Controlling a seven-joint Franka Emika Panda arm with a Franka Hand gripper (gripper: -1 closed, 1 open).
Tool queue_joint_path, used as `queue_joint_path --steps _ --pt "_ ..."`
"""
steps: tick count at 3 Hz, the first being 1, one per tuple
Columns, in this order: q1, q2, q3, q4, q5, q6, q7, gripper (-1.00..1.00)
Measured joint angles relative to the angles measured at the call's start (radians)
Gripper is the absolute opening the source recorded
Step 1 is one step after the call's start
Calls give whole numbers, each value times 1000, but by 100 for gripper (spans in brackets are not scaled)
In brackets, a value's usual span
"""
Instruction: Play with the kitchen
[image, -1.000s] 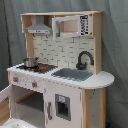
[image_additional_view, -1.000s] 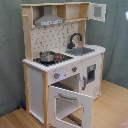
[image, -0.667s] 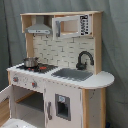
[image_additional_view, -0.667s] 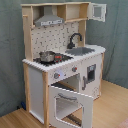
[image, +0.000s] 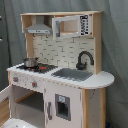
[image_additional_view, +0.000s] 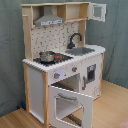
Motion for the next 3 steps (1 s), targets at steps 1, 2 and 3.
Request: queue_joint_path --steps 1,2,3 --pt "0 -5 -59 -36 -25 80 56 100" --pt "1 -13 -112 -77 -44 159 105 100" --pt "2 -34 -161 -120 -53 228 142 100"
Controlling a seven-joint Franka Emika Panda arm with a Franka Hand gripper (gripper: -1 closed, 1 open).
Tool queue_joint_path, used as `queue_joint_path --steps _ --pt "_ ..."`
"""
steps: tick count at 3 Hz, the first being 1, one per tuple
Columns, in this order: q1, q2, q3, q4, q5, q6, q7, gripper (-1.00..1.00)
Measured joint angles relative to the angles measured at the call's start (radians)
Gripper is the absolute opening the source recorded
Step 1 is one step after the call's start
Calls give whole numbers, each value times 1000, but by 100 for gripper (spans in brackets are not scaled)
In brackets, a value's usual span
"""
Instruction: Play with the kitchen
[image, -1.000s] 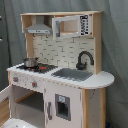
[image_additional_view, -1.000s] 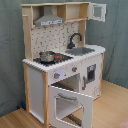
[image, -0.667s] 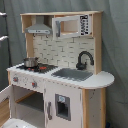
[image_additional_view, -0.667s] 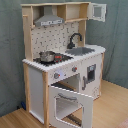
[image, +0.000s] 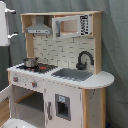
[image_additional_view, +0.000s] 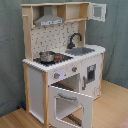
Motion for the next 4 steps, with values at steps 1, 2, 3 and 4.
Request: queue_joint_path --steps 1,2,3,4 --pt "3 -37 -51 -52 -1 70 26 100" --pt "6 -85 -106 -116 -1 149 47 100" --pt "7 -123 -152 -175 -1 216 64 100" --pt "7 -162 -200 -237 -3 285 82 100"
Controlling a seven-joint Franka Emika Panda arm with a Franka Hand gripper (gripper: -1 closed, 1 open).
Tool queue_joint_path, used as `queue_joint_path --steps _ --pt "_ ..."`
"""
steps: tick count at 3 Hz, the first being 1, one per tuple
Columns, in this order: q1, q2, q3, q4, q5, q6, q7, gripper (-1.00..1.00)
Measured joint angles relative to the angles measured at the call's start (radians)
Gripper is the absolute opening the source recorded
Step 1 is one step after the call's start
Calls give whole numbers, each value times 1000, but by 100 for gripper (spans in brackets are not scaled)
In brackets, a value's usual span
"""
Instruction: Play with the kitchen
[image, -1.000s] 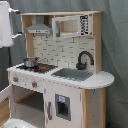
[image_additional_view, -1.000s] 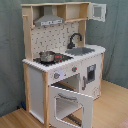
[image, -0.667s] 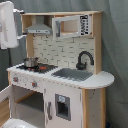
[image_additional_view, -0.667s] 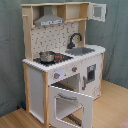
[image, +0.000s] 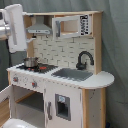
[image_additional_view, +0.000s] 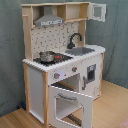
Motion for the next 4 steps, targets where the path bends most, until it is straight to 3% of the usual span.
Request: queue_joint_path --steps 2,3,4 --pt "-1 -57 -89 -123 -18 138 53 100" --pt "-3 -59 -135 -176 -45 216 102 100" --pt "-6 -53 -155 -190 -60 250 125 100"
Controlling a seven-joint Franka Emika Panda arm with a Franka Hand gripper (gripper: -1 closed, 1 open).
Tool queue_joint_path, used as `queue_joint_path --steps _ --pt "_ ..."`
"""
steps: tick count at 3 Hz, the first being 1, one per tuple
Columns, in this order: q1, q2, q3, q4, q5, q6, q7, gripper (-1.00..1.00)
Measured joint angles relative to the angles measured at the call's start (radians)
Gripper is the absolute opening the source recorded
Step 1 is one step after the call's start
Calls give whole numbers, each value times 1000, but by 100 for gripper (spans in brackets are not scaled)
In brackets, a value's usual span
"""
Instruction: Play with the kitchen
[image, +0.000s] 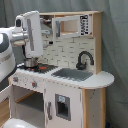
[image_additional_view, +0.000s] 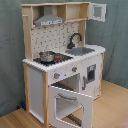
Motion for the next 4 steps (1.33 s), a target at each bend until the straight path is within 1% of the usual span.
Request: queue_joint_path --steps 1,2,3,4 --pt "-2 4 -9 -4 -7 15 10 -100" --pt "-6 14 -27 -7 -17 42 25 -100" --pt "-32 49 -78 -6 -28 128 50 -100" --pt "-68 89 -117 -6 -28 213 66 -100"
